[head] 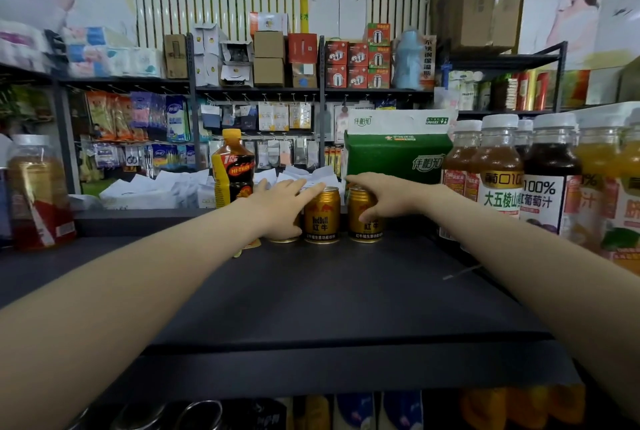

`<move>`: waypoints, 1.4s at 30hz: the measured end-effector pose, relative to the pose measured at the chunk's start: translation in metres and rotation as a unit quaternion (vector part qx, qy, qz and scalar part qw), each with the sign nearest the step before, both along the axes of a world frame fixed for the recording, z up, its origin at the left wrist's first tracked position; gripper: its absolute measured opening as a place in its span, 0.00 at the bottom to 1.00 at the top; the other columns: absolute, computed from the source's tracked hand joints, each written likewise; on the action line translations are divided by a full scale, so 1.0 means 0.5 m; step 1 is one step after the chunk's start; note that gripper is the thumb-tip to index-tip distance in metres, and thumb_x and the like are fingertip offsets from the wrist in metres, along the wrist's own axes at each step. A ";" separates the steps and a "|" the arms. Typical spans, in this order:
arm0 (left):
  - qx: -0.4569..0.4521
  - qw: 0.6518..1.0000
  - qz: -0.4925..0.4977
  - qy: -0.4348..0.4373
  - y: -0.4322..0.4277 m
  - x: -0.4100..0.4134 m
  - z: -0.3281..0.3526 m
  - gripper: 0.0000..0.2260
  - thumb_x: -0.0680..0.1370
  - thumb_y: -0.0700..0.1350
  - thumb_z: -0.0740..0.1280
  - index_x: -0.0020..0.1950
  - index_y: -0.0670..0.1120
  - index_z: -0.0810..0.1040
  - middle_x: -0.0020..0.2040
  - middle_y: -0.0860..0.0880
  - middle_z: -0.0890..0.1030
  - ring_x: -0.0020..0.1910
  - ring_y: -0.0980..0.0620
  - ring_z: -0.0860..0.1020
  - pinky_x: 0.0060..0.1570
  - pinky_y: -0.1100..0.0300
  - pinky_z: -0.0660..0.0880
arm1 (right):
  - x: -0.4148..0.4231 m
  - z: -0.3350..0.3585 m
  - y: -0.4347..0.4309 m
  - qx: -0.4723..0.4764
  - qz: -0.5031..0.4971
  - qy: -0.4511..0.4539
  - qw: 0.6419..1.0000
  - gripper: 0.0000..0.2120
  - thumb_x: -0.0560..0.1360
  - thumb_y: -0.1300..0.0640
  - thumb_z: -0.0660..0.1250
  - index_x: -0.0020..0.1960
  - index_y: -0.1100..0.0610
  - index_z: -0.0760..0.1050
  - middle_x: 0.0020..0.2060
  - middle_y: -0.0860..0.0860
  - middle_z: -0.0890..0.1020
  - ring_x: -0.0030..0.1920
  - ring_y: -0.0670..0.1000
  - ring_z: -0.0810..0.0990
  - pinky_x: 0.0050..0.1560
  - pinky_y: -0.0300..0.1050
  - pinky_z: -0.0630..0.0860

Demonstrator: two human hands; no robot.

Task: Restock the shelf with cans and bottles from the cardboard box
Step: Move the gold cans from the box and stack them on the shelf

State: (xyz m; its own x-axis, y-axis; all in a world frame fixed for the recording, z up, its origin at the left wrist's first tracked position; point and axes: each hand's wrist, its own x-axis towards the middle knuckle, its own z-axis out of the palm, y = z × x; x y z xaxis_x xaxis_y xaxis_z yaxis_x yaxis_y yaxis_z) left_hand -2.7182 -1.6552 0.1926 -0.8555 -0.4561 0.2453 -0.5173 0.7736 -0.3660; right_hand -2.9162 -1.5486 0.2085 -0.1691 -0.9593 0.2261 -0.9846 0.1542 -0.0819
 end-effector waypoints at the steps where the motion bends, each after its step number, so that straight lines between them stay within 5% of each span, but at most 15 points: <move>1: 0.003 1.000 0.002 0.003 0.000 -0.001 -0.003 0.40 0.78 0.53 0.65 0.78 0.56 0.39 0.79 0.46 0.47 0.77 0.44 0.50 0.72 0.38 0.50 | 0.001 -0.010 0.002 -0.002 0.008 0.035 0.999 0.44 0.72 0.54 0.73 0.78 0.51 0.50 0.75 0.53 0.60 0.74 0.54 0.59 0.72 0.51 0.61; 16: -0.016 0.999 0.035 0.016 0.023 0.012 -0.003 0.39 0.77 0.56 0.65 0.78 0.53 0.43 0.79 0.46 0.48 0.77 0.45 0.50 0.72 0.39 0.53 | 0.008 -0.035 0.022 -0.055 0.005 0.084 0.995 0.43 0.72 0.54 0.72 0.78 0.51 0.49 0.76 0.52 0.55 0.76 0.54 0.51 0.72 0.54 0.61; 20: -0.016 0.995 0.015 0.094 0.045 0.080 0.001 0.25 0.79 0.53 0.62 0.74 0.48 0.61 0.70 0.46 0.67 0.67 0.47 0.68 0.63 0.49 0.71 | 0.056 -0.015 0.044 -0.111 0.020 0.049 0.992 0.36 0.74 0.57 0.69 0.77 0.55 0.54 0.74 0.55 0.58 0.75 0.55 0.54 0.71 0.53 0.60; 23: 0.015 0.990 0.022 0.136 0.075 0.146 -0.003 0.20 0.80 0.51 0.62 0.69 0.46 0.68 0.63 0.46 0.73 0.59 0.48 0.74 0.54 0.54 0.75 | 0.122 -0.001 0.065 -0.159 0.056 0.032 0.985 0.28 0.75 0.57 0.67 0.73 0.56 0.62 0.70 0.56 0.66 0.70 0.55 0.63 0.68 0.48 0.63; 30: 0.047 0.960 -0.002 0.275 0.157 0.317 -0.036 0.15 0.79 0.51 0.64 0.62 0.45 0.74 0.54 0.48 0.78 0.51 0.48 0.76 0.45 0.57 0.70 | 0.352 -0.013 0.094 -0.181 0.179 0.046 0.966 0.21 0.77 0.57 0.65 0.69 0.56 0.68 0.63 0.55 0.71 0.64 0.54 0.67 0.59 0.43 0.64; 36: 0.029 0.930 0.006 0.366 0.216 0.586 -0.094 0.12 0.78 0.47 0.64 0.59 0.44 0.77 0.54 0.45 0.81 0.53 0.47 0.78 0.51 0.55 0.74 | 0.646 -0.050 0.060 -0.196 0.292 0.001 0.936 0.17 0.77 0.59 0.64 0.66 0.59 0.70 0.60 0.55 0.73 0.62 0.53 0.70 0.54 0.37 0.63; 42: 0.047 0.900 0.188 0.391 0.275 0.989 -0.226 0.14 0.79 0.49 0.63 0.64 0.47 0.73 0.56 0.48 0.80 0.51 0.50 0.79 0.50 0.51 0.78 | 1.030 -0.168 0.022 -0.168 0.399 -0.065 0.899 0.16 0.76 0.61 0.64 0.64 0.60 0.72 0.56 0.54 0.75 0.60 0.53 0.71 0.55 0.39 0.64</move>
State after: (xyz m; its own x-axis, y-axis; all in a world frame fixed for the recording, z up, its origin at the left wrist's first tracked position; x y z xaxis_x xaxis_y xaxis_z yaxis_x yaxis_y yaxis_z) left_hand -2.2237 -1.5177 0.0798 -0.2191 -0.7278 0.6498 -0.8205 0.4978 0.2809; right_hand -2.4011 -1.5376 0.1243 0.4975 -0.6676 0.5539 -0.7488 -0.6528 -0.1144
